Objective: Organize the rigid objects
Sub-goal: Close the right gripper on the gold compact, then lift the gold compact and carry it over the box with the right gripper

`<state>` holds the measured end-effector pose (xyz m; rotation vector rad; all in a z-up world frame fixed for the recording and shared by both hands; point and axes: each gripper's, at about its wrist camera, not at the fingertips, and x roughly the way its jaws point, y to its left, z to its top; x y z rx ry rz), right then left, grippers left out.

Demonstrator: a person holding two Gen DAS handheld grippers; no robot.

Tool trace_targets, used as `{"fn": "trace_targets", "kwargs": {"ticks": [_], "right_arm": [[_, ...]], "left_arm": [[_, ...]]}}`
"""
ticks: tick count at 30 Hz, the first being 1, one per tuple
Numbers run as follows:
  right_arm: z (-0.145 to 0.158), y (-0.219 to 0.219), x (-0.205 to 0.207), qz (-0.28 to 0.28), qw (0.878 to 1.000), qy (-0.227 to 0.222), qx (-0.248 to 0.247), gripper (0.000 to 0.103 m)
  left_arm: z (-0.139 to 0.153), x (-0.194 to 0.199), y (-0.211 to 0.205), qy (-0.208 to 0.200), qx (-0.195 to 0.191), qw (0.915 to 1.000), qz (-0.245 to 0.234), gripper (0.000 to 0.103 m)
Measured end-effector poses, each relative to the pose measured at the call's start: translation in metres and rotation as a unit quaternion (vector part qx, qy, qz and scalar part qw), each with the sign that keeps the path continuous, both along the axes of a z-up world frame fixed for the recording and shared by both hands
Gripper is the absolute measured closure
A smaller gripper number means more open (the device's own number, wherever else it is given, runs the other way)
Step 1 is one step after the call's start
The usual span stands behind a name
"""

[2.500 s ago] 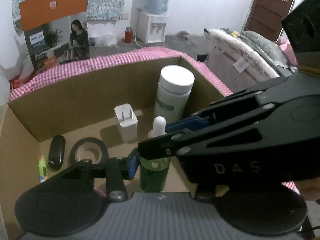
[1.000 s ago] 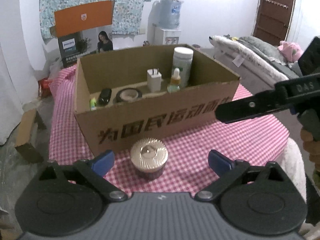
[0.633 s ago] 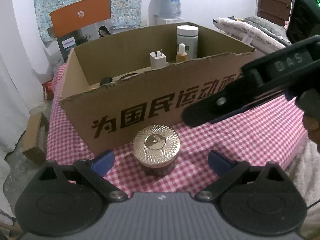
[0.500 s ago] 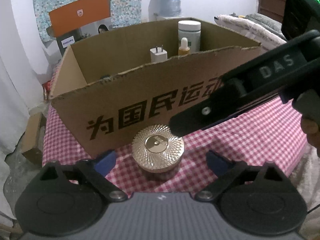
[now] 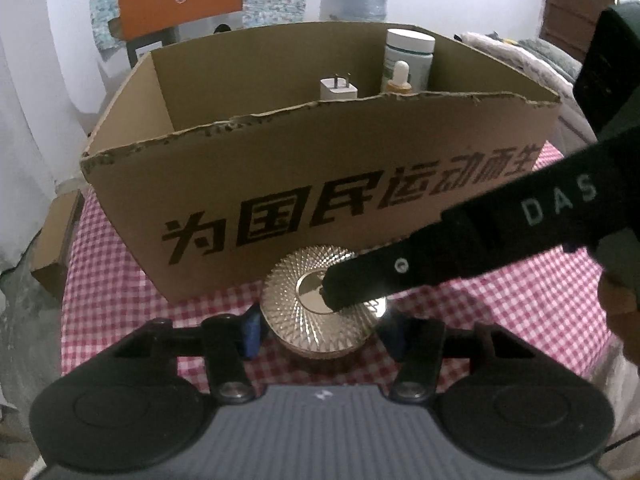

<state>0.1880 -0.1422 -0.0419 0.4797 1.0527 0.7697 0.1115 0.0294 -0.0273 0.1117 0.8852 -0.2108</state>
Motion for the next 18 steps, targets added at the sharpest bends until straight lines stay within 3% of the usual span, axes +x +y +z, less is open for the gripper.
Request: {"fn": "trace_targets", "kwargs": {"ticks": [10, 18], "right_arm": [[0.006, -0.012, -0.012, 0.001, 1.0, -0.003, 0.002, 0.073], [0.04, -0.019, -0.037, 0.001, 0.999, -0.037, 0.011, 0.074]], "left_arm": [[0.006, -0.011, -0.004, 0.0, -0.003, 1.0, 0.004, 0.046], [0.043, -0.041, -0.008, -0.034, -0.01, 0.9994, -0.001, 0.046]]}}
